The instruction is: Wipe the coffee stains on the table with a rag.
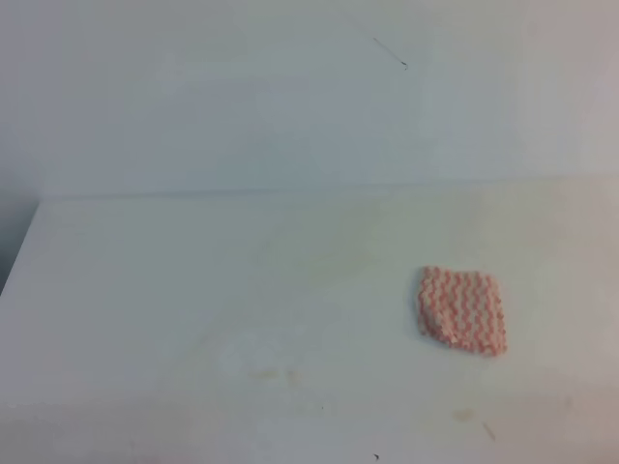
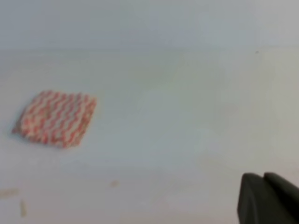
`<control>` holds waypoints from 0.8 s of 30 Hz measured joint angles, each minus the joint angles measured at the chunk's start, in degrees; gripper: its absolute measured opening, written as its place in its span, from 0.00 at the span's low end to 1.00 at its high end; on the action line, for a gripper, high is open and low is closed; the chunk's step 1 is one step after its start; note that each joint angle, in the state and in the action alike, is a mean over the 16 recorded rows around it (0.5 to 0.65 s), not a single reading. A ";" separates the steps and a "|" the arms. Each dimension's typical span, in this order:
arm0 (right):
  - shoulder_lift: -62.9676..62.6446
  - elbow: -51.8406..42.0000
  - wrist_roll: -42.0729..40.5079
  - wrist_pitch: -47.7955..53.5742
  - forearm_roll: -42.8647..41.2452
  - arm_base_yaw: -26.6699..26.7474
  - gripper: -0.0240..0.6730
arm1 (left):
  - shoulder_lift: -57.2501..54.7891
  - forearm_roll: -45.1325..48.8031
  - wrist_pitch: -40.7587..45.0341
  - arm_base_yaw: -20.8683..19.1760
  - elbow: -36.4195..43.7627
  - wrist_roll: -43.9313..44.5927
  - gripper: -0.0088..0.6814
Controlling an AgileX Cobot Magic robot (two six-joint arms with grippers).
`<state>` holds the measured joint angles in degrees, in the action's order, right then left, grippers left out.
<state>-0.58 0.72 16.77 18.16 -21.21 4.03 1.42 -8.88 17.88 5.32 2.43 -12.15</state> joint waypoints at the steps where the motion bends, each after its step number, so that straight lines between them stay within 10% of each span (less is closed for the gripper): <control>1: 0.00 -0.14 -2.63 -0.27 2.77 0.00 0.03 | 0.00 0.00 0.00 0.00 0.00 0.00 0.01; 24: 0.13 -0.92 -13.33 -2.14 16.07 -0.01 0.03 | 0.09 0.00 -0.06 0.00 0.16 0.00 0.01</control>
<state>-0.45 -0.20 3.44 16.02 -5.13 4.02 1.51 -8.89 17.82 5.33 2.59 -12.15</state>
